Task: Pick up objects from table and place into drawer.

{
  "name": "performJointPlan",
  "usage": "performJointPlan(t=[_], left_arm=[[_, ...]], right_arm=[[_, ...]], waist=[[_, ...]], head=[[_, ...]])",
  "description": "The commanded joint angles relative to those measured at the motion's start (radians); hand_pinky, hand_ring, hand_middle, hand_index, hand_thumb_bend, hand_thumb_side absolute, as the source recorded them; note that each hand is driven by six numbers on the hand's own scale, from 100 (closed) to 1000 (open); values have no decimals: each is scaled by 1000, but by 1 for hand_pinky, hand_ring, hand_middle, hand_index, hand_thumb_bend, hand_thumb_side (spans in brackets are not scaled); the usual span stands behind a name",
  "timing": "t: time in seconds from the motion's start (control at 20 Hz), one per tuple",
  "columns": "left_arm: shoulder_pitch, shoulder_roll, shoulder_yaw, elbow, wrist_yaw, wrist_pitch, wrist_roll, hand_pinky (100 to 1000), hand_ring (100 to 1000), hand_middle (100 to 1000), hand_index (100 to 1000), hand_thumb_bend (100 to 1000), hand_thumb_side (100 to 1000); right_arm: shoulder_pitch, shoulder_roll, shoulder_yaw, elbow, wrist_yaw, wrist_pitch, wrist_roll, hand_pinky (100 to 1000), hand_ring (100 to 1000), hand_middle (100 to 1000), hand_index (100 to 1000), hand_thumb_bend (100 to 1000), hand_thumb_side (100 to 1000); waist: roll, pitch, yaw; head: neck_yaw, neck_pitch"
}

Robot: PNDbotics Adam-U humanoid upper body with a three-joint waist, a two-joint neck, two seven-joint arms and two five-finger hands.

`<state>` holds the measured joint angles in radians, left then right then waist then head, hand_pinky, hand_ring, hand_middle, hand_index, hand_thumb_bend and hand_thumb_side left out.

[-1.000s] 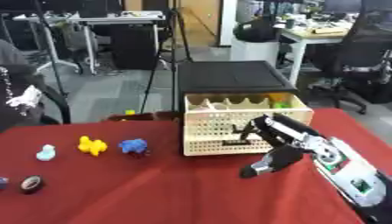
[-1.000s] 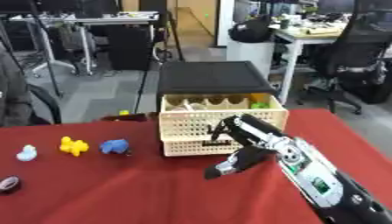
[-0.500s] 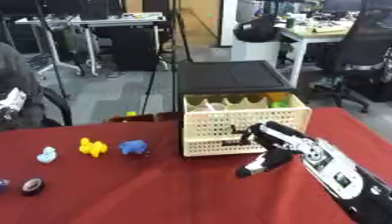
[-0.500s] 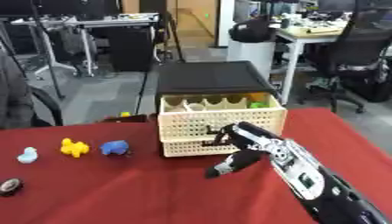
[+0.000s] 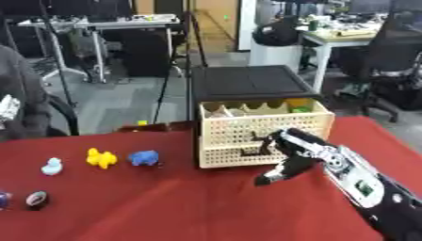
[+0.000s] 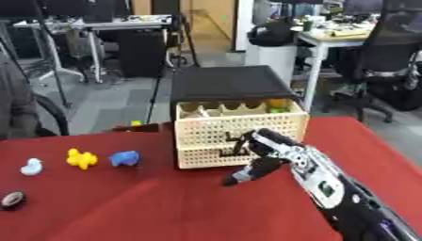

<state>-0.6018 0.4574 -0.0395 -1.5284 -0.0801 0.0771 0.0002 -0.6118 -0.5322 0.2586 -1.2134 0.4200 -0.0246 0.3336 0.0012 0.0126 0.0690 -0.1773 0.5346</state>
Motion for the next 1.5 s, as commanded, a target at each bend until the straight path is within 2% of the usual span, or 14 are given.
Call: performJointPlan(t=[0.05,0.55,1.1,1.5], left_arm=[[-12,12,12,-14,3,1,5,648,648,591,759,213,531],[-9,7,12,-13,2,3,7,648,647,590,759,191,546],[-11,3,11,-17,2,3,5,648,647,589,758,182,557],[-12,0,12,-33,4,0,5,648,647,589,758,179,560]], right_arm=[[-26,-17,-18,11,34,6,-20,100,100,100,829,1000,544],[-55,-30,-36,13,77,13,-70,100,100,100,839,1000,613],[-72,-52,-55,9,79,20,-102,100,100,100,841,1000,630],[-72,-71,-71,23,86,25,-118,100,100,100,843,1000,627]], waist=[[3,-7,4],[0,3,24],[-7,17,49],[-3,34,79]], head=[[-3,-6],[-3,-16],[-5,-33],[-12,-52]])
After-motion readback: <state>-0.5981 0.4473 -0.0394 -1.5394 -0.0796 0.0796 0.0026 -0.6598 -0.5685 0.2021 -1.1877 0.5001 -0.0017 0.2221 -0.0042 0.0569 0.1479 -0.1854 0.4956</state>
